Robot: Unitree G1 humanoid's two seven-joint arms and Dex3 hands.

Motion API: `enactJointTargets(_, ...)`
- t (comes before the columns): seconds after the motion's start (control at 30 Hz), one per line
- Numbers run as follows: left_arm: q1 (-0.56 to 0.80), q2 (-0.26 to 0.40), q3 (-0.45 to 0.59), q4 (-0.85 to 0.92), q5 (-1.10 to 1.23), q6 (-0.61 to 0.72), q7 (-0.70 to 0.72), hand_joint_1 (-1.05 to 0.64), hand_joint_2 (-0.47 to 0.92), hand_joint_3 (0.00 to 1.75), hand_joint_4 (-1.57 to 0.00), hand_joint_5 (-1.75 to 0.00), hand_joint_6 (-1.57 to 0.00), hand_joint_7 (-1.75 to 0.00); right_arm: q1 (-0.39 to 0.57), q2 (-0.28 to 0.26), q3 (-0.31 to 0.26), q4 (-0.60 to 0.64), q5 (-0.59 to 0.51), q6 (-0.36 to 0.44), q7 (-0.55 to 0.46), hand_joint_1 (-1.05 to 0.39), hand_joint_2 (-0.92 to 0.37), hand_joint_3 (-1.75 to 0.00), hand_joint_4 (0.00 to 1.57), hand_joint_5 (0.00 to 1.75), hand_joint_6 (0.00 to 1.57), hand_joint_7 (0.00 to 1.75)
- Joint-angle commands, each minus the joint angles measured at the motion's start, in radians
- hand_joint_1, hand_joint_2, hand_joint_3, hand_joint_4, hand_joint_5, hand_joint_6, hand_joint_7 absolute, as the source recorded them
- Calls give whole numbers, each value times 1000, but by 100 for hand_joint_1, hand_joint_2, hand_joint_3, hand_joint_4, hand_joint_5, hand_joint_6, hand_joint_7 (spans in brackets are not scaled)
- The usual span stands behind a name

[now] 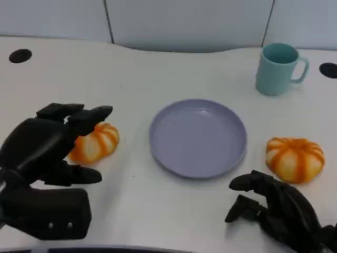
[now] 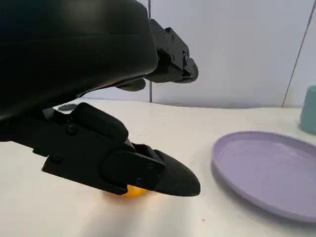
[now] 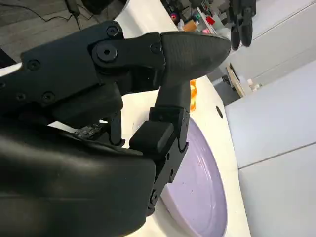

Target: Grasp the bread from the table and place it into the plate.

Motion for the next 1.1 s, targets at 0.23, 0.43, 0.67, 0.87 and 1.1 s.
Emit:
enactJointTargets(0.23, -160, 49, -143, 119, 70, 149, -37, -87, 91, 3, 0, -15, -17, -1, 33, -9, 3, -18, -5, 18, -3, -52, -92, -37, 73, 135, 80, 85)
enactJointTargets(0.43, -250, 38, -207, 270, 51, 166, -30, -83, 88, 0, -1, -17, -18, -1, 44, -9, 5, -36, -5, 26, -9, -52, -92, -38, 74, 136, 80, 85)
enactJointTargets(0.67, -397, -17, -289, 545, 37, 201, -28, -80, 87, 0, 0, -15, -15, 0, 59, -13, 5, -66, 5, 53, -11, -50, -92, -39, 74, 135, 81, 87)
enactJointTargets(0.87, -500, -83, -382, 776, 69, 214, 51, -82, 87, 0, 0, -10, -13, 0, 72, -19, 6, -82, -1, 52, -12, -50, -92, -40, 74, 134, 80, 87)
enactJointTargets(1.1, -583, -151, -451, 982, 63, 222, 129, -83, 88, 1, 0, -3, -10, 0, 80, -22, 5, -81, 1, 48, -3, -51, -92, -41, 72, 136, 77, 88)
